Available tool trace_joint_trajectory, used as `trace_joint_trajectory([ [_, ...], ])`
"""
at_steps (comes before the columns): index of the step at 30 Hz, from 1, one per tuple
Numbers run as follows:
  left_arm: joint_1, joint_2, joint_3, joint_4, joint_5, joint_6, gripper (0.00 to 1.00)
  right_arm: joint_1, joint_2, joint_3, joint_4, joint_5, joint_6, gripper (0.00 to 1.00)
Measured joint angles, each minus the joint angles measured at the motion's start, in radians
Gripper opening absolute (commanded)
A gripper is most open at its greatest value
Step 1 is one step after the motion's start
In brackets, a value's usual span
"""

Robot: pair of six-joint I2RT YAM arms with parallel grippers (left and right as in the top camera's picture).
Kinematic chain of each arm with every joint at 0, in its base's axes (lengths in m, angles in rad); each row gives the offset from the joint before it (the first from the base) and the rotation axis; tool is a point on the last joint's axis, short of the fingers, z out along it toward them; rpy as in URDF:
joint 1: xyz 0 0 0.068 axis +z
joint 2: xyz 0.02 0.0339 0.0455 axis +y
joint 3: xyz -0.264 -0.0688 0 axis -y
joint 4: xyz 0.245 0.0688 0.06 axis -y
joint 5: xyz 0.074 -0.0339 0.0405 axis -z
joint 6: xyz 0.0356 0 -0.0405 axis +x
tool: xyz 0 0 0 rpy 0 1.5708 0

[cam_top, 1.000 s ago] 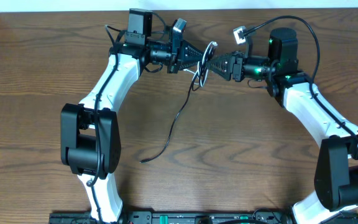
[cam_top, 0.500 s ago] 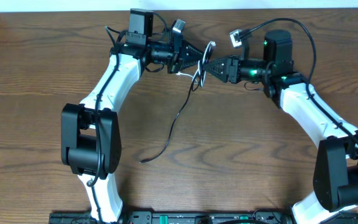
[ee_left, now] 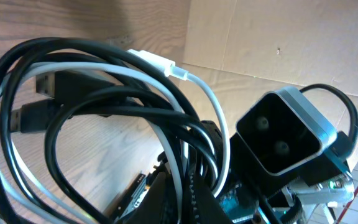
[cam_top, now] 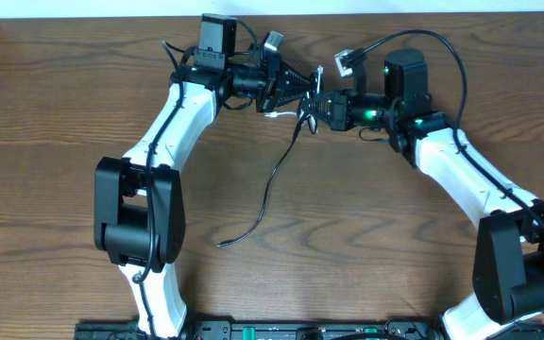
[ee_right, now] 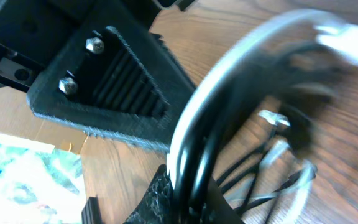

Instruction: Untangle cables

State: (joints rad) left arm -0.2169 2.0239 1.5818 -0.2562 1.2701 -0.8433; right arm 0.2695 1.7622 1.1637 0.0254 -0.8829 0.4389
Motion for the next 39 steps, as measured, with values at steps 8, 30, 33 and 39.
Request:
trace_joint_trajectory([
  [8,0.130,0.000,0.000,0.005,0.014,0.029,0.08,-0.160,-0.002,-0.002,-0.097,0.045,-0.006,0.01],
  [30,0.128,0.000,0.000,-0.150,-0.107,0.203,0.07,-0.018,-0.002,-0.003,-0.508,0.433,-0.061,0.59],
  [33,0.127,0.000,0.000,-0.232,-0.174,0.238,0.07,-0.013,-0.002,-0.003,-0.500,0.492,-0.082,0.61],
  [39,0.076,0.000,0.000,-0.349,-0.310,0.314,0.08,-0.027,-0.002,-0.003,-0.478,0.513,-0.083,0.59],
])
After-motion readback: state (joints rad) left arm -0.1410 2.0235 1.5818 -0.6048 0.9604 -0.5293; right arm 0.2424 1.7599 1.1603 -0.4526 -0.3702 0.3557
